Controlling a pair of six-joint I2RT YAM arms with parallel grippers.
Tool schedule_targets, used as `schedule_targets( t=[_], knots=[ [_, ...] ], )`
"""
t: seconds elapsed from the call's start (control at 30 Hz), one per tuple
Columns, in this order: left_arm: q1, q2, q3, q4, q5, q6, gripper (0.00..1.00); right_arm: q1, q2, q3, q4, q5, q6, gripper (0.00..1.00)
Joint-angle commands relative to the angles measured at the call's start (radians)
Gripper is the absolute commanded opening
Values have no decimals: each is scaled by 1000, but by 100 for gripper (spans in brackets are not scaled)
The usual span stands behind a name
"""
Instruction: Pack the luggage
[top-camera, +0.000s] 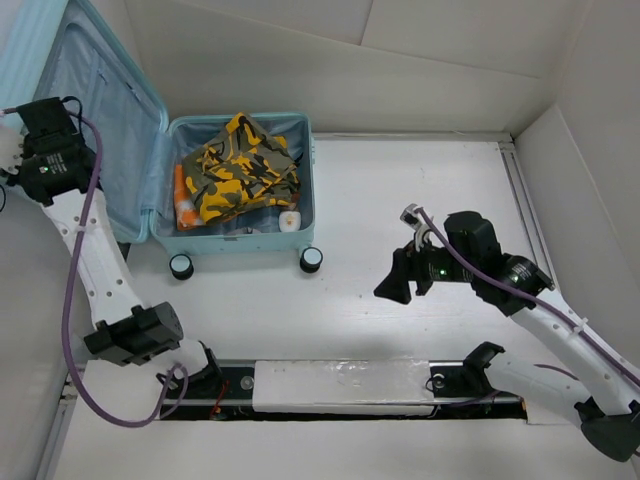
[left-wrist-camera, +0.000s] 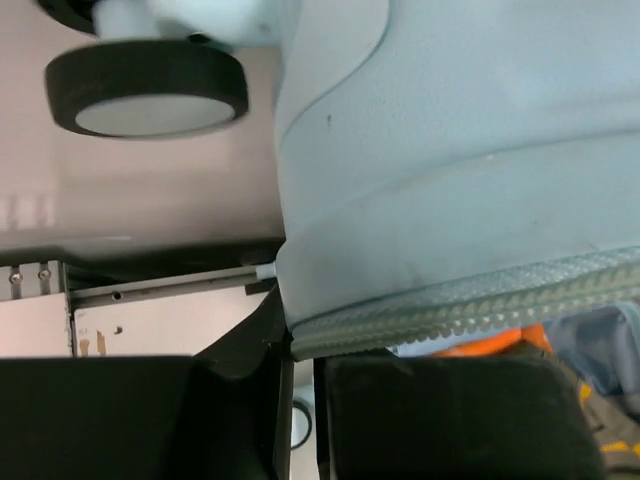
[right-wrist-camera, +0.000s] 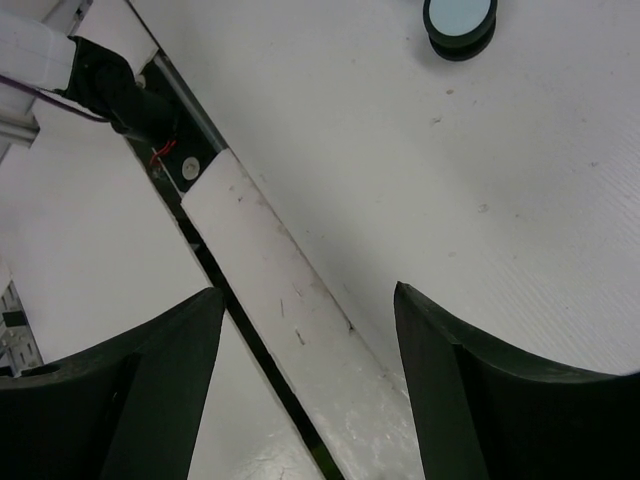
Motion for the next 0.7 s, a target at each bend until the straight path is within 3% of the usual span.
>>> schedule_targets(
  t=[0.0, 0.17, 0.3, 0.37, 0.43, 0.47, 0.6, 0.67],
  knots=[
    [-152, -74, -103, 98, 37, -4, 0, 7, -6, 23, 28, 19, 3, 75],
    [-538, -272, -349, 242, 66, -41, 0, 7, 23, 14, 60, 9, 23, 75],
    [-706, -378, -576, 379, 263, -23, 0, 17, 58, 5, 100, -1, 43, 75],
    [-706, -388, -685, 472, 543, 28, 22, 26, 72, 5, 111, -1, 52, 75],
    [-706, -400, -732, 520, 822, 98, 51, 26, 86, 5, 120, -1, 52, 75],
    [-706, -400, -732, 520, 893, 117, 68, 36, 95, 5, 120, -1, 52, 75],
    [-706, -353, -683, 500, 1194, 218, 80, 37, 115, 5, 131, 17, 61, 75],
    [-706, -314, -617, 467, 1358, 242, 80, 37, 137, 14, 143, 17, 61, 75]
  ],
)
